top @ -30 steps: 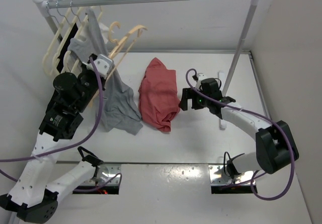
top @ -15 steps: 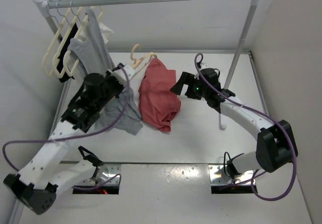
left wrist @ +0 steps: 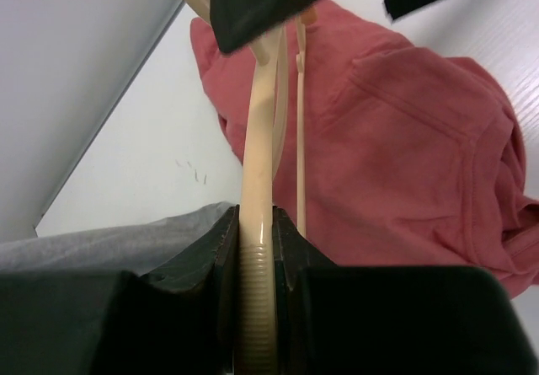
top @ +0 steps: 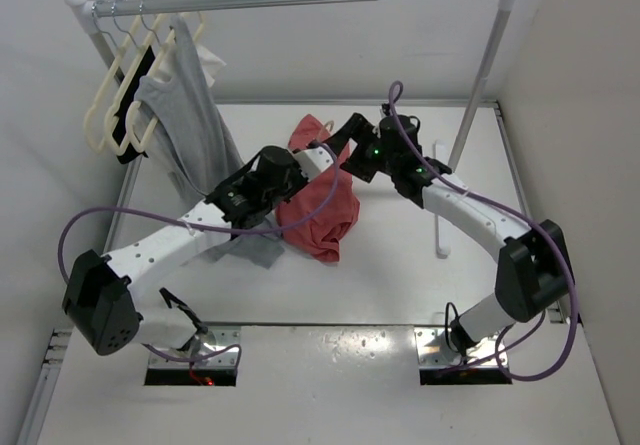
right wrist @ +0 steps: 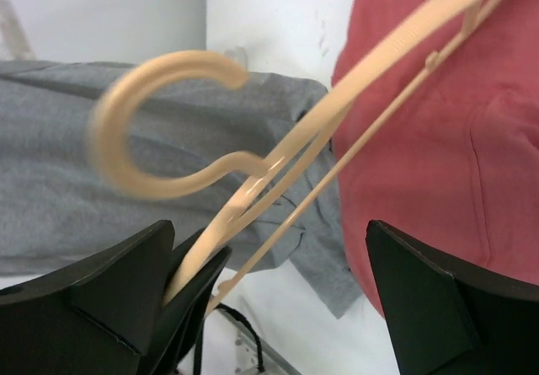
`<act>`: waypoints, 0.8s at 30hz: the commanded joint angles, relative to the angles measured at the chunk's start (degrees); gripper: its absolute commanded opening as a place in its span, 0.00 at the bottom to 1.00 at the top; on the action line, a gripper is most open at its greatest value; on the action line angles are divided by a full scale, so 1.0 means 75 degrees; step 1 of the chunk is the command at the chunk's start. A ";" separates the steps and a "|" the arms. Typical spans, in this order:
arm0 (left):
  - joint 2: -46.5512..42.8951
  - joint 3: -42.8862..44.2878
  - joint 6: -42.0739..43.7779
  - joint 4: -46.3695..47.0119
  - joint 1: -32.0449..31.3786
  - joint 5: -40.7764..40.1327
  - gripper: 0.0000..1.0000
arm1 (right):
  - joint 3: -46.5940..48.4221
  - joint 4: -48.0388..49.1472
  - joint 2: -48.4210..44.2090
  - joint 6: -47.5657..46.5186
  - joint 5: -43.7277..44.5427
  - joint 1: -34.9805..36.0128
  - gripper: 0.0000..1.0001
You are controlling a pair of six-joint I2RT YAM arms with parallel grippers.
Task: Place the t-shirt on the hanger
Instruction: Grab a hanger with the left arm, then place tshirt on hanger
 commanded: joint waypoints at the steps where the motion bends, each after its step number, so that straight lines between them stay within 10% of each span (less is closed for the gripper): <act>1: -0.0132 0.0394 -0.0361 0.0756 -0.0217 -0.0363 0.00 | 0.0283 0.0126 0.0241 0.0724 0.0148 0.0048 0.96; 24: 0.0172 -0.0087 0.0446 0.1051 -0.1225 -0.0647 0.00 | 0.0565 -0.0143 0.1460 0.1743 -0.0111 0.0329 0.90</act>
